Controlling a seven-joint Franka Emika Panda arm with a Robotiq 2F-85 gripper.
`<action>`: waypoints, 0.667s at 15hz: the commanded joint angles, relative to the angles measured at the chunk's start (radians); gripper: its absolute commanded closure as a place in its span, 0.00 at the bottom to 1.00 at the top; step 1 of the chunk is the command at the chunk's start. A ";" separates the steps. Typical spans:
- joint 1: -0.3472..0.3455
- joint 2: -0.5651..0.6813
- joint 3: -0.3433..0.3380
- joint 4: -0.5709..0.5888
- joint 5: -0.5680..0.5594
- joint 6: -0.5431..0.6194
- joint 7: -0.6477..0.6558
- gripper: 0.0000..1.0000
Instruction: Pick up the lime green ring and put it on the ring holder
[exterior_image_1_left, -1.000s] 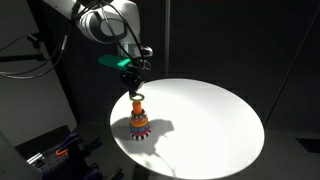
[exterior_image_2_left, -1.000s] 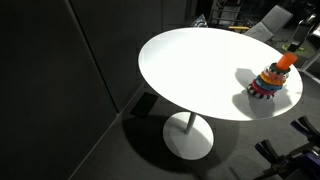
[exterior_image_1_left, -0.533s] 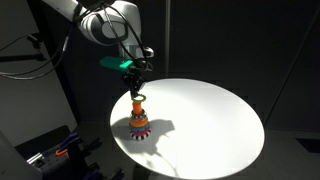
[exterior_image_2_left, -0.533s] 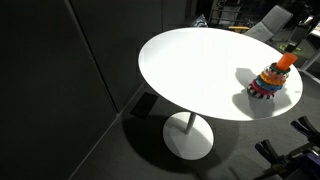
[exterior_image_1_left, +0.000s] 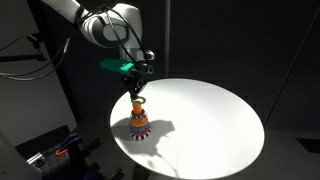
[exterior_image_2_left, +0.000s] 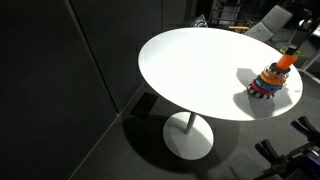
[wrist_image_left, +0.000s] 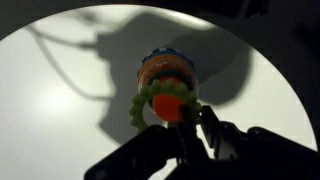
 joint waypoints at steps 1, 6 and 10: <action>0.004 -0.008 -0.009 -0.010 0.004 -0.005 -0.027 0.94; 0.004 -0.017 -0.009 -0.028 0.000 -0.004 -0.026 0.94; 0.002 -0.025 -0.008 -0.039 -0.007 -0.001 -0.018 0.94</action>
